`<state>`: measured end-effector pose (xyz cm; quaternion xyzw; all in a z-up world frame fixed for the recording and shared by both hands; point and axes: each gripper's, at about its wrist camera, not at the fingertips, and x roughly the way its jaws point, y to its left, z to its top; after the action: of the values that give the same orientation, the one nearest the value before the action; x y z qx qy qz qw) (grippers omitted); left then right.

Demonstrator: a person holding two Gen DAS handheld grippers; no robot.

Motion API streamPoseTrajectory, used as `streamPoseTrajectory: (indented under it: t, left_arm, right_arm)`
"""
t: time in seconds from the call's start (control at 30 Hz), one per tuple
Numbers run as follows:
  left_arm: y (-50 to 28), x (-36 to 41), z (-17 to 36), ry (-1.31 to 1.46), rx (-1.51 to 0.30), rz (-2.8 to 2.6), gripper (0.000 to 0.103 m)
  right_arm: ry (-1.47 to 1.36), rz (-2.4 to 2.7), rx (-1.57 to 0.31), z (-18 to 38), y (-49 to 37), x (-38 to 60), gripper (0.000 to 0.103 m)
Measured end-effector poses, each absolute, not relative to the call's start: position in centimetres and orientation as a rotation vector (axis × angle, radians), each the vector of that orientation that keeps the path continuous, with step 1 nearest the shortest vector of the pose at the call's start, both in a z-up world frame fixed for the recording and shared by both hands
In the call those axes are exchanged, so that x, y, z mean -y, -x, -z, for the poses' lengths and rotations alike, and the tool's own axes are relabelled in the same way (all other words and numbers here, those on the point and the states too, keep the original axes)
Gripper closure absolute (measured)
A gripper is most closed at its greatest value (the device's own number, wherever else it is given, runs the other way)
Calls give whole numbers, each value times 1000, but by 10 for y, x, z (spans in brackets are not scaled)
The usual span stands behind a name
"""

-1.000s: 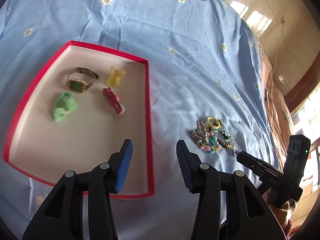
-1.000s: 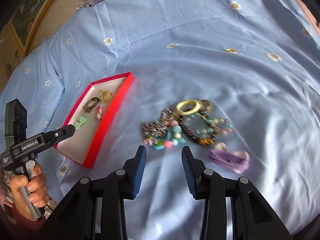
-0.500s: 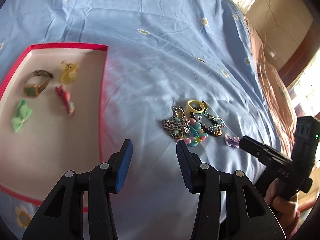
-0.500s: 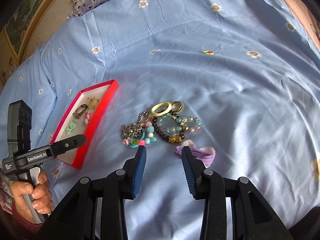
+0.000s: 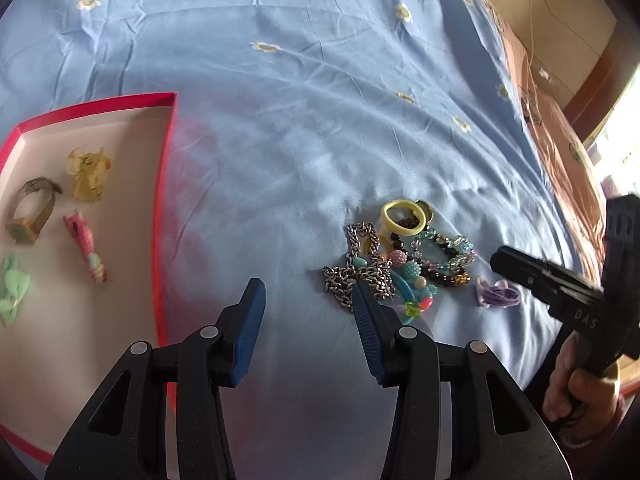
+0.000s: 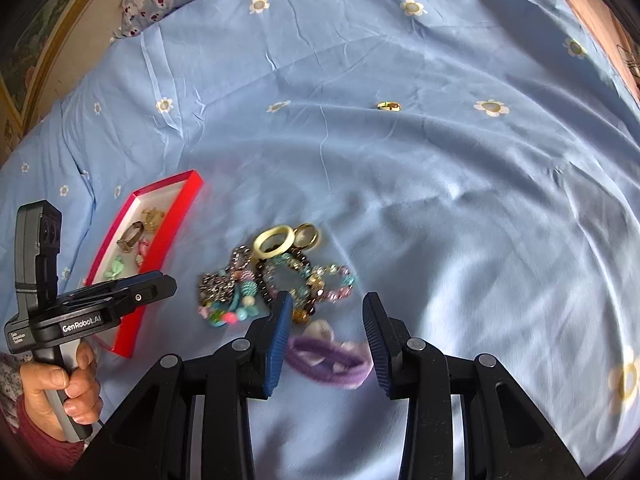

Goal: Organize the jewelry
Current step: 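Move both open tools back over the remaining jewelry, then grasp the silver chain with the left tool while the right tool grasps the beaded bracelet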

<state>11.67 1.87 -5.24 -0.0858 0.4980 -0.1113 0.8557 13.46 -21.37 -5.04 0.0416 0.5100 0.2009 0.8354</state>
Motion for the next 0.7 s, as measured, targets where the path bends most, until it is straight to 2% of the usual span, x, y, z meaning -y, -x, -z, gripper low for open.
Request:
streamPoseTrajectory:
  t: [0.23, 0.33, 0.4, 0.43, 0.47, 0.53, 0.7]
  left_arm:
    - [-130, -1, 68, 101, -1070, 271, 60]
    - [-133, 0, 69, 105, -1066, 294, 76]
    - [-135, 2, 71, 106, -1066, 319, 94]
    - [-135, 4, 72, 93, -1071, 323, 94]
    - [-135, 6, 71, 74, -1061, 323, 95]
    - [-133, 8, 70, 63, -1048, 324, 95]
    - [-126, -6, 61, 142, -1019, 325, 97]
  right_arm:
    - [-40, -427, -1126, 69, -155, 198, 66]
    - [-20, -434, -1131, 78, -157, 192, 68]
    - [-10, -433, -1125, 80, -156, 189, 70]
    - [-6, -433, -1119, 80, -156, 188, 74]
    - [-9, -434, -1119, 81, -156, 187, 83]
    - [-23, -441, -1120, 80, -157, 186, 90]
    - [-41, -433, -1083, 70, -150, 189, 94]
